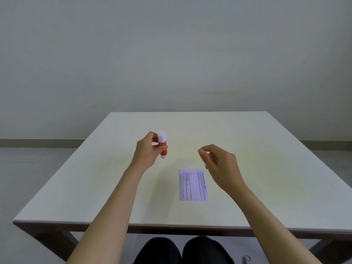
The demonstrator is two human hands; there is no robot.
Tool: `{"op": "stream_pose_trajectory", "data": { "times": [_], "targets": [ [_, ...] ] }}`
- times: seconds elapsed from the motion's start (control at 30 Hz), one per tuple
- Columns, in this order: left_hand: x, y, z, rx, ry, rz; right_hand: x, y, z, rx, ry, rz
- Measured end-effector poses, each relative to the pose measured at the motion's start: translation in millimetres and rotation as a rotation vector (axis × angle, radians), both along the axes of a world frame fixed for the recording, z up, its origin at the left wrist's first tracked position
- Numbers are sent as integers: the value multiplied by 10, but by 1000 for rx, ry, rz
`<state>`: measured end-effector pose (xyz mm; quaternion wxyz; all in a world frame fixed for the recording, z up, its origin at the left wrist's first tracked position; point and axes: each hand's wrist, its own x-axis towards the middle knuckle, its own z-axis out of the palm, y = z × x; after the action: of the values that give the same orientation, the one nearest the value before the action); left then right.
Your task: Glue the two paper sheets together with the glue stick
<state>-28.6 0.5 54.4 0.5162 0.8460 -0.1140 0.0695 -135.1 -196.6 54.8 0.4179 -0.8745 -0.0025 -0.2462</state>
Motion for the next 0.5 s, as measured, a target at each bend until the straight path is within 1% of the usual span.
{"op": "stream_pose_trajectory", "data": {
  "times": [0.07,0.27,0.5],
  "targets": [
    [128,-5,-91,23,41,13,-25,-79,-51,2,-4,-22],
    [297,-70,-318,46,76,16,-36,-224,-111,55,14,-29],
    [323,-73,-446,52,59,48,-47,-295,-132,61,-28,-39]
  ]
}}
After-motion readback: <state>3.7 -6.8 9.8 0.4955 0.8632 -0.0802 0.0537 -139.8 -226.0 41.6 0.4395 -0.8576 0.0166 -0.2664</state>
